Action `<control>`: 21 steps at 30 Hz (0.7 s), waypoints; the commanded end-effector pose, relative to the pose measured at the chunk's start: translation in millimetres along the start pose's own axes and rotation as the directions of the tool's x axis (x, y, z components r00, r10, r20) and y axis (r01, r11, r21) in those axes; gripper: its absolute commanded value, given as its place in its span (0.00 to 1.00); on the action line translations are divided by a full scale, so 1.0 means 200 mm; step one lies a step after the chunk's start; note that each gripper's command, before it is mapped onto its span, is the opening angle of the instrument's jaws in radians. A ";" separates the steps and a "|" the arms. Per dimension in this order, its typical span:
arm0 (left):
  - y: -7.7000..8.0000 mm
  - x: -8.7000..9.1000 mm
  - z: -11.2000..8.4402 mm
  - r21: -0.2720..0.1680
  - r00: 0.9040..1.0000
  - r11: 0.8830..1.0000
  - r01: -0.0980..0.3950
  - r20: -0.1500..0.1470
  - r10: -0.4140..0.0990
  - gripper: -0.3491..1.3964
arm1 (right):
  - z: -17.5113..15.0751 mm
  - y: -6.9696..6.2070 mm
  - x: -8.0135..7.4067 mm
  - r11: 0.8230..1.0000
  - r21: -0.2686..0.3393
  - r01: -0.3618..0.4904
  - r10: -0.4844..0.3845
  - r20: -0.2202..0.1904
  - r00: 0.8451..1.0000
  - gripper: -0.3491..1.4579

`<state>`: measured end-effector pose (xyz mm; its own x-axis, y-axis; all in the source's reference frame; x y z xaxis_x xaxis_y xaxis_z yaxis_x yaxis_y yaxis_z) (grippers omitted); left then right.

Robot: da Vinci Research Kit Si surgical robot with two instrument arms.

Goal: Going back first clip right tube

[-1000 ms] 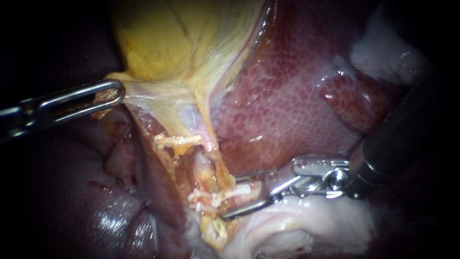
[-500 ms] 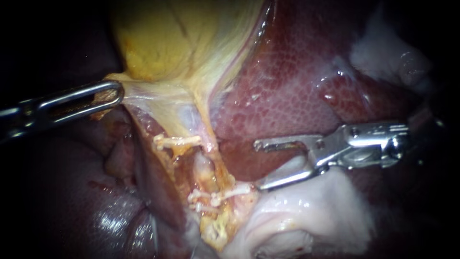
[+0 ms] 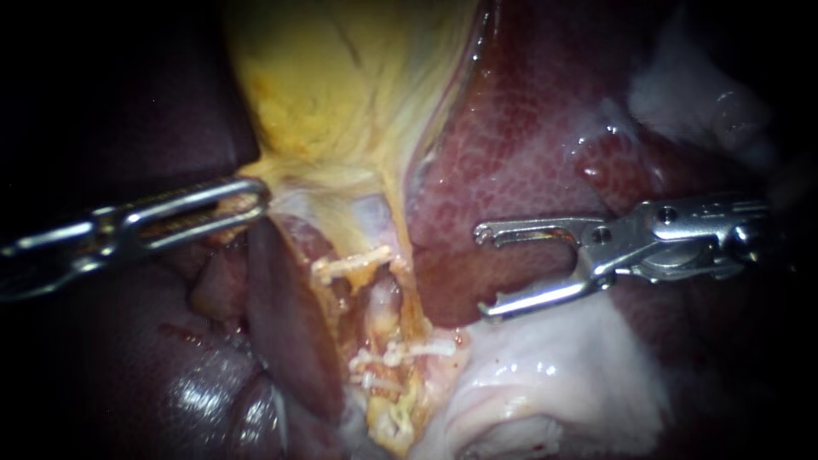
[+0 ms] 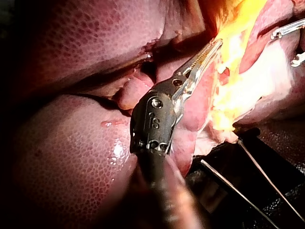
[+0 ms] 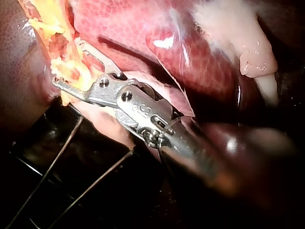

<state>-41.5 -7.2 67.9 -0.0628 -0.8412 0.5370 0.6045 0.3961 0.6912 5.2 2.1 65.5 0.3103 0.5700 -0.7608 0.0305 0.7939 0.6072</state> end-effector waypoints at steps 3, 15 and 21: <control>-0.003 0.003 0.010 0.007 1.000 1.000 -0.002 -0.008 0.002 0.00 | -0.001 0.000 0.000 1.000 0.004 0.000 0.000 0.000 1.000 0.52; -0.005 0.006 0.014 0.012 1.000 1.000 -0.007 -0.017 0.007 0.00 | -0.005 0.000 0.001 1.000 0.007 -0.003 0.003 0.000 1.000 0.52; -0.004 0.006 0.014 0.013 1.000 1.000 -0.007 -0.017 0.008 0.00 | -0.005 0.000 0.001 1.000 0.007 -0.003 0.003 0.000 1.000 0.52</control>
<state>-44.3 -7.4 69.3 -0.0429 -0.8450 0.5330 0.5953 0.4068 0.6929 4.3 2.5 65.0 0.3107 0.5718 -0.7593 0.0362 0.7911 0.6106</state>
